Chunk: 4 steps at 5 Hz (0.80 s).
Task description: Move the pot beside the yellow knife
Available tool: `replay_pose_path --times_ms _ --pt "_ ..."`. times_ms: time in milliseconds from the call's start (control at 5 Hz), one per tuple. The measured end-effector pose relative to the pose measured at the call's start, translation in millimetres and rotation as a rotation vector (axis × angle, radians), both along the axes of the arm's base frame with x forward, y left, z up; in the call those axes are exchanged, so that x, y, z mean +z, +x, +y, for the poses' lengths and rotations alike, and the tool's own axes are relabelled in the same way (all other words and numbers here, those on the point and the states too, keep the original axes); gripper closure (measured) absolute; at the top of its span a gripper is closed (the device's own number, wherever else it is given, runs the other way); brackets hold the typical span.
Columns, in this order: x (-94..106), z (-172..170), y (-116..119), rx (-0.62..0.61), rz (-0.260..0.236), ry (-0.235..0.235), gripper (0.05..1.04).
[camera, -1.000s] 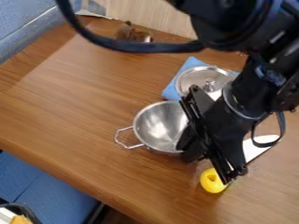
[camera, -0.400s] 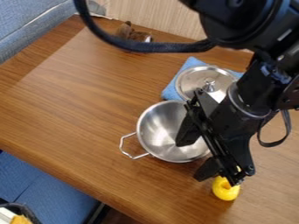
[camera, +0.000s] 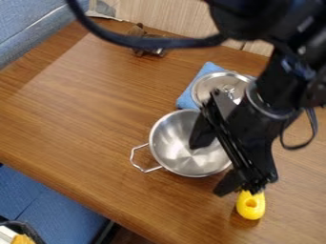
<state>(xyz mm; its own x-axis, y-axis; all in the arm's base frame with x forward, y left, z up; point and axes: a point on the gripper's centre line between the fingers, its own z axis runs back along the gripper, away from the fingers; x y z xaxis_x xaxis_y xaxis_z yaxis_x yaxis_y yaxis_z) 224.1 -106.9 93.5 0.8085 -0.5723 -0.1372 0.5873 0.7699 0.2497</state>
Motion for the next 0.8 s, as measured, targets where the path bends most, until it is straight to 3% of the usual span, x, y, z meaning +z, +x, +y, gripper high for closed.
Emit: replay_pose_path --times_ms 200,400,600,800 --pt "11.9 5.8 0.9 0.018 -0.038 -0.016 0.083" --pt "24.8 19.3 3.2 0.06 -0.063 -0.064 0.083" --pt "26.7 32.4 11.5 -0.006 -0.012 -0.235 0.083" --pt "27.3 29.7 11.0 -0.021 -0.012 -0.246 0.083"
